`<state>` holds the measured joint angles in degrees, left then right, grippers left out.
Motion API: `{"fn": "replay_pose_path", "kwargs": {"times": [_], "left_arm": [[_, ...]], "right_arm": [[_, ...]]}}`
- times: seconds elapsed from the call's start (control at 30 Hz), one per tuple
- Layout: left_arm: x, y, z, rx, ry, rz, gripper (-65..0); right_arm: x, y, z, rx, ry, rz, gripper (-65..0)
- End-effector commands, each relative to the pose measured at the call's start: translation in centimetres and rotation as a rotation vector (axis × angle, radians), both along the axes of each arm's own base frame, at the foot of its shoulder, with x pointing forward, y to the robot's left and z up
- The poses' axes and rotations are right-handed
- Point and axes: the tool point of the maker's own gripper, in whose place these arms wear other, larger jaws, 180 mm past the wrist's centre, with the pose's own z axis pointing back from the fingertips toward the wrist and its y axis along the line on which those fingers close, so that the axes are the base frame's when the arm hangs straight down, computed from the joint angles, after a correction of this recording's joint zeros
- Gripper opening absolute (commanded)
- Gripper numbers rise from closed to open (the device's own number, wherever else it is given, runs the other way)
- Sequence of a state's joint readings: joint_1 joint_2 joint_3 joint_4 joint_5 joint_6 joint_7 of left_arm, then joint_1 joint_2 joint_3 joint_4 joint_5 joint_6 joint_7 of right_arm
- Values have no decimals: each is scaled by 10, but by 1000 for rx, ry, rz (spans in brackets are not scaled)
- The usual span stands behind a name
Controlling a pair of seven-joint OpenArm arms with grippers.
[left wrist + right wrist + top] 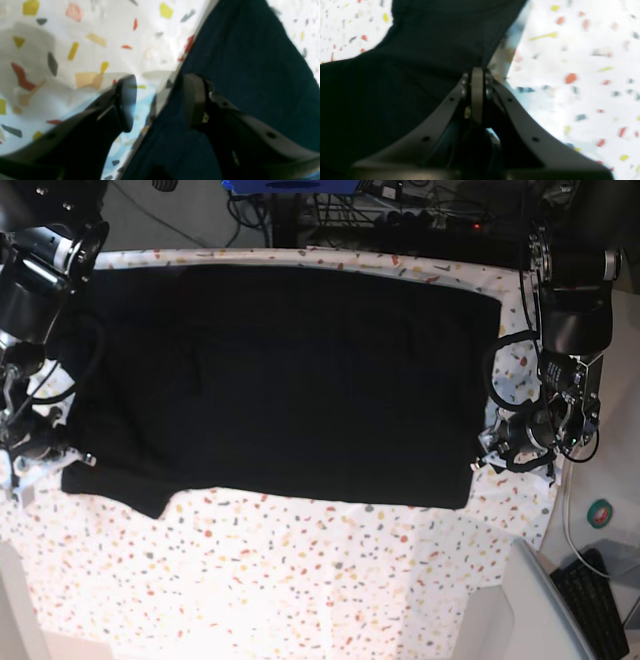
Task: Layout the t-shirt on the table in an organized manner, then fold the t-shirt properly
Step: 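Lift the hem with both grippers and fold it toward the collar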
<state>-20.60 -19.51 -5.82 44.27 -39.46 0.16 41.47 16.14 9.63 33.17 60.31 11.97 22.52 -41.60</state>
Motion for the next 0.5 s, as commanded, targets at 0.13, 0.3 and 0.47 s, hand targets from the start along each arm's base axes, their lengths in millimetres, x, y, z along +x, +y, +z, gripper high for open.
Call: {"fn": "replay_pose_path", "kwargs": {"times": [0.13, 0.3, 0.47], "left_arm": [[10, -10, 5, -21, -25, -6, -362], [1, -30, -7, -54, -5, -20, -415], [-7, -25, -10, -48, 0, -9, -650]], "right_arm": [[13, -11, 18, -22, -56, -11, -650], [13, -11, 18, -22, -56, -11, -650], [13, -11, 18, -22, -57, -12, -650]]}}
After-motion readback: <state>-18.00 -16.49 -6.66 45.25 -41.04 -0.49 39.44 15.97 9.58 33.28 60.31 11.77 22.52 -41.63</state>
